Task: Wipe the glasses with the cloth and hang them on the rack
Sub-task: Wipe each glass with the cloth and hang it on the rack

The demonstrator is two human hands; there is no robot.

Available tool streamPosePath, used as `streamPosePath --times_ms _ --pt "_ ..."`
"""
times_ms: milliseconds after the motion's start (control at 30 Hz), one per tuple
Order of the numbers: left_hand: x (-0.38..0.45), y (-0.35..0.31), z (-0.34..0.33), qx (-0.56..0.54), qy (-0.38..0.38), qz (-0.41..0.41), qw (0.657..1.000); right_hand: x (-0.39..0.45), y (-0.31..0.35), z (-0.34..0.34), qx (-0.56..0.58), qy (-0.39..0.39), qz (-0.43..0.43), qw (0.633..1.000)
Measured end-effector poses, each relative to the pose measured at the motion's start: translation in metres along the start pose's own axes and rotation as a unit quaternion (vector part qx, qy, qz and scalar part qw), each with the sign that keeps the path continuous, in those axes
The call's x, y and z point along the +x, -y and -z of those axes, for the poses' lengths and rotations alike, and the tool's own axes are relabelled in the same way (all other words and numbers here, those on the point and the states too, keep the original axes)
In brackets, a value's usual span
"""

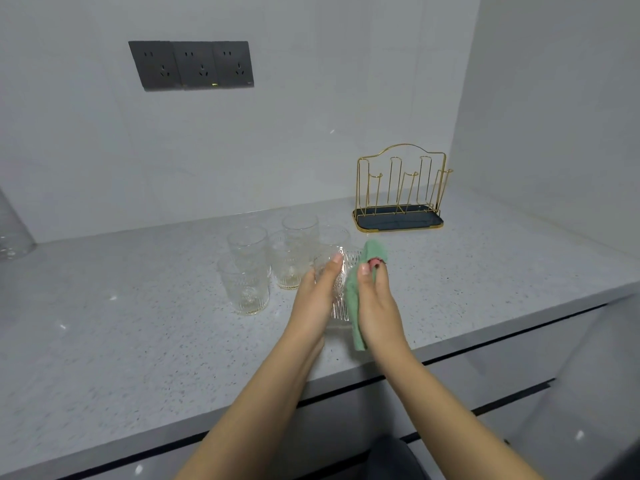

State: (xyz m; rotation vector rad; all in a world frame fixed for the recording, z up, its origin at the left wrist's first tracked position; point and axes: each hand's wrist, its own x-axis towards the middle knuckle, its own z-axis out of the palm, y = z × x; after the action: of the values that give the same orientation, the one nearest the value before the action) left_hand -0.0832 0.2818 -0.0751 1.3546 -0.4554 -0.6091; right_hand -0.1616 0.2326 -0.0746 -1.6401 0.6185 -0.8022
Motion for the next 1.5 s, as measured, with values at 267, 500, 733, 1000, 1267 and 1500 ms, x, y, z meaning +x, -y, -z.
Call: streamPosePath --times_ms 267,500,733,1000,1267,1500 --pt "0.003 -0.003 0.001 -0.065 -0.018 0.042 0.997 0.0 0.009 -0.001 0.015 0.034 -0.032 0.999" --pt "-0.002 0.009 0.0 0.005 -0.017 -0.009 1.0 0.011 0.007 -0.003 0.082 -0.036 -0.051 0.995" --pt "0.001 0.01 -0.002 -0.057 -0.02 -0.024 0.998 -0.001 -0.003 -0.02 0.089 -0.055 -0.007 0.995" --pt "0.002 0.011 -0.004 -0.113 0.031 0.021 0.993 0.022 0.015 -0.002 0.151 -0.122 -0.043 0.98" --pt "0.0 0.005 -0.004 -0.081 -0.011 -0.037 0.996 -0.001 0.0 -0.02 0.085 -0.096 0.058 0.99" --pt "-0.003 -0.003 -0.003 -0.037 0.055 -0.006 0.998 0.032 0.006 -0.005 0.163 -0.099 -0.093 0.977"
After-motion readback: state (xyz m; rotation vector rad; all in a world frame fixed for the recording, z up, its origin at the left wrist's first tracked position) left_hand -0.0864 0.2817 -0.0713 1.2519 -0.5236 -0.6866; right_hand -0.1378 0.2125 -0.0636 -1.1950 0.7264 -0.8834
